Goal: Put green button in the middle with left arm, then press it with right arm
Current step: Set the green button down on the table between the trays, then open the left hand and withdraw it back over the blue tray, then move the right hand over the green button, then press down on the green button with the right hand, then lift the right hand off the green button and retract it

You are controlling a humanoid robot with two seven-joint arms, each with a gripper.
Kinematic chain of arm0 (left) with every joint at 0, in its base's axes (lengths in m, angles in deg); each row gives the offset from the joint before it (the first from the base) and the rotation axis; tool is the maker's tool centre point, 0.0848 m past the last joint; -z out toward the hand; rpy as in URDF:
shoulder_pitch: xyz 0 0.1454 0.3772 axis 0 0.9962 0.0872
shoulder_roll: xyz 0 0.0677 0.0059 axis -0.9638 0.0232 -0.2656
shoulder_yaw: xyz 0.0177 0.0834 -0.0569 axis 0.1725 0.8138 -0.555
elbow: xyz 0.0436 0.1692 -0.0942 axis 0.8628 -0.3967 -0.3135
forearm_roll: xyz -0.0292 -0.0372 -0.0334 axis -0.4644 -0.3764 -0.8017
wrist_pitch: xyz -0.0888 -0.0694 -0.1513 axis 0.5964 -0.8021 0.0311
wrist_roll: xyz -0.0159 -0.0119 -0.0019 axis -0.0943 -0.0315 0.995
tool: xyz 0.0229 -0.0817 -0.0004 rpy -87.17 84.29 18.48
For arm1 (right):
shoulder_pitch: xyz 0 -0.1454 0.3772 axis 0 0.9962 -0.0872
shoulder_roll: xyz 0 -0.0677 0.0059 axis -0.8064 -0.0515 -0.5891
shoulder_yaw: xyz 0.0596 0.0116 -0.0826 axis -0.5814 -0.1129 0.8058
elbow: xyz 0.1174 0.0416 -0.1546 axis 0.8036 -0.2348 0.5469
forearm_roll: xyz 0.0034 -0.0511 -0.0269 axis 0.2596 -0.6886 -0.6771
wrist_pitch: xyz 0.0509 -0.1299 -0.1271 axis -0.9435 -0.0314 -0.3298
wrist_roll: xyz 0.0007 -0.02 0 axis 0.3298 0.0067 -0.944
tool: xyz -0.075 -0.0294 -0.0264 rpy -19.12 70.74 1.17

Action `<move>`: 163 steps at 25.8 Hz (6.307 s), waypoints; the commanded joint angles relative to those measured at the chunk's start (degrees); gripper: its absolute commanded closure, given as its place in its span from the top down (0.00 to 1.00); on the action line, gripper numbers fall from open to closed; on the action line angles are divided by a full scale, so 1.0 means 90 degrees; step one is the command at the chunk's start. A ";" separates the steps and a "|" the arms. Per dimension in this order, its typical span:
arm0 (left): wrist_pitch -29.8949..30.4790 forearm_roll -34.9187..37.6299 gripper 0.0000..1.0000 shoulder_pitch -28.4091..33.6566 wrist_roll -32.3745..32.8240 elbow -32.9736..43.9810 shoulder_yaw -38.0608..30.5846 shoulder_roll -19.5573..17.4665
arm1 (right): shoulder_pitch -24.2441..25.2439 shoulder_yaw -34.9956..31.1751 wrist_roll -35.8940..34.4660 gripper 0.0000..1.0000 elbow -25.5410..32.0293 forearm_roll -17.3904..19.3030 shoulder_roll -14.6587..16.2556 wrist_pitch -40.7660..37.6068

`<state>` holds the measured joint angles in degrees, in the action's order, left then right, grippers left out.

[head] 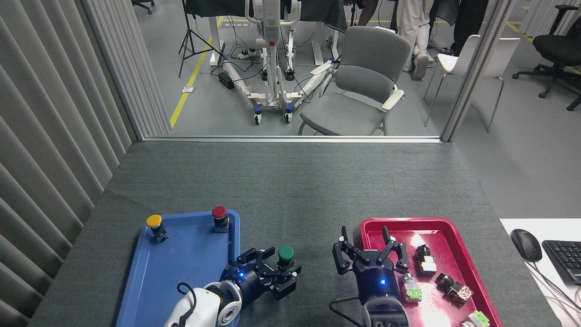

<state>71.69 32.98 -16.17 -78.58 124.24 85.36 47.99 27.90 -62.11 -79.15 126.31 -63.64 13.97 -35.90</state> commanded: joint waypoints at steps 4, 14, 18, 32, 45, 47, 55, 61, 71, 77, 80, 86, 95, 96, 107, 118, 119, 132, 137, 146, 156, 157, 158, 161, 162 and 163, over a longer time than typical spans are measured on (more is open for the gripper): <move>0.0072 -0.0313 0.99 0.0165 0.0018 0.0541 -0.0136 -0.0213 | 0.0000 0.0000 -0.0027 1.00 0.0000 0.0003 -0.0002 0.0003; -0.0592 -0.0919 0.99 0.1327 -0.0021 0.2201 -0.1435 -0.1551 | 0.0000 0.0049 0.0002 0.99 -0.0010 -0.0006 -0.0002 0.0003; -0.1559 -0.0909 0.99 0.1708 -0.0187 0.2601 -0.1923 -0.1541 | -0.0009 0.0058 0.0002 0.99 -0.0010 -0.0007 -0.0012 -0.0007; -0.2819 -0.0811 0.99 0.1952 -0.0588 0.2289 -0.2538 -0.1336 | -0.0019 0.0098 0.0022 0.98 -0.0020 -0.0007 -0.0012 -0.0056; -0.2819 -0.0284 0.99 0.2128 -0.1672 0.2289 -0.2548 -0.1385 | -0.0088 0.0722 0.0618 0.38 -0.0069 -0.0007 -0.0119 -0.0886; -0.2819 -0.0264 0.99 0.2040 -0.1633 0.2357 -0.2548 -0.1385 | -0.0097 0.0791 0.0657 0.25 -0.0069 -0.0007 -0.0129 -0.1022; -0.3385 0.0312 1.00 0.2001 -0.0578 0.2836 -0.2578 -0.1414 | -0.0244 0.1172 0.0891 0.00 -0.0137 -0.0007 -0.0139 -0.1393; -0.3590 0.0468 1.00 0.2001 -0.0168 0.2884 -0.2949 -0.1483 | -0.0361 0.1211 0.0930 0.00 -0.0391 -0.0055 -0.0324 -0.1364; -0.4030 0.0448 1.00 0.2479 -0.0353 0.3412 -0.3007 -0.1346 | -0.0830 0.1474 0.0930 0.00 -0.1260 -0.0075 -0.0559 -0.1325; -0.4069 0.0448 1.00 0.2479 -0.0402 0.3480 -0.3027 -0.1287 | -0.0976 0.1631 0.0930 0.00 -0.1602 -0.0075 -0.0598 -0.1247; -0.4069 0.0448 1.00 0.2489 -0.0402 0.3490 -0.3076 -0.1248 | -0.1035 0.1777 0.0920 0.00 -0.1787 -0.0065 -0.0598 -0.1247; -0.4059 0.0429 1.00 0.2489 -0.0402 0.3470 -0.3163 -0.1239 | -0.0976 0.1758 0.0920 0.00 -0.1885 -0.0016 -0.0598 -0.1237; -0.4039 0.0429 1.00 0.2489 -0.0412 0.3441 -0.3290 -0.1112 | -0.0927 0.1728 0.0911 0.00 -0.1992 -0.0007 -0.0598 -0.1169; -0.4039 0.0429 1.00 0.2489 -0.0402 0.3431 -0.3290 -0.1112 | -0.0927 0.1728 0.0881 0.00 -0.1983 0.0003 -0.0598 -0.1179; -0.4039 0.0409 1.00 0.2489 -0.0422 0.3431 -0.3320 -0.1073 | -0.0918 0.1670 0.0774 0.31 -0.1573 0.0335 -0.0695 -0.0925; -0.4000 0.0380 1.00 0.2470 -0.0431 0.3441 -0.3359 -0.1092 | -0.0908 0.1670 0.0315 0.99 -0.1494 0.0345 -0.0695 0.0677; -0.3981 0.0380 1.00 0.2460 -0.0431 0.3441 -0.3359 -0.1082 | -0.0908 0.1660 0.0305 0.99 -0.1446 0.0345 -0.0676 0.0677; -0.3971 0.0380 1.00 0.2440 -0.0441 0.3480 -0.3349 -0.1063 | -0.0166 0.1074 -0.0456 0.99 -0.0762 0.0345 -0.0432 0.0677; -0.3981 0.0380 1.00 0.2440 -0.0451 0.3480 -0.3349 -0.1063 | -0.0117 0.1064 -0.0486 0.99 -0.0645 0.0345 -0.0373 0.0901; -0.3971 0.0380 1.00 0.2431 -0.0461 0.3480 -0.3339 -0.1063 | -0.0117 0.1084 -0.0486 0.99 -0.0635 0.0325 -0.0383 0.1399; -0.3961 0.0380 1.00 0.2450 -0.0480 0.3597 -0.3310 -0.0975 | -0.0107 0.1094 -0.0505 0.98 -0.0528 0.0325 -0.0363 0.1448; -0.3961 0.0380 1.00 0.2450 -0.0490 0.3597 -0.3310 -0.0936 | -0.0097 0.1094 -0.0505 0.95 -0.0528 0.0325 -0.0354 0.1439; -0.3961 0.0380 1.00 0.2421 -0.0500 0.3539 -0.3261 -0.0936 | -0.0088 0.1094 -0.0505 0.95 -0.0528 0.0325 -0.0354 0.1429; -0.3951 0.0361 1.00 0.2382 -0.0500 0.3509 -0.3036 -0.0994 | -0.0078 0.1094 -0.0515 0.95 -0.0528 0.0335 -0.0354 0.1399; -0.3951 0.0361 1.00 0.2343 -0.0500 0.3509 -0.3017 -0.0994 | -0.0078 0.1094 -0.0505 0.95 -0.0528 0.0335 -0.0354 0.1390; -0.3951 0.0341 1.00 0.2294 -0.0500 0.3509 -0.3017 -0.0965 | -0.0078 0.1094 -0.0515 0.95 -0.0528 0.0335 -0.0354 0.1380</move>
<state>36.05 36.26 5.21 -83.05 155.96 57.37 39.19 27.15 -52.26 -83.71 121.55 -60.66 10.77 -23.21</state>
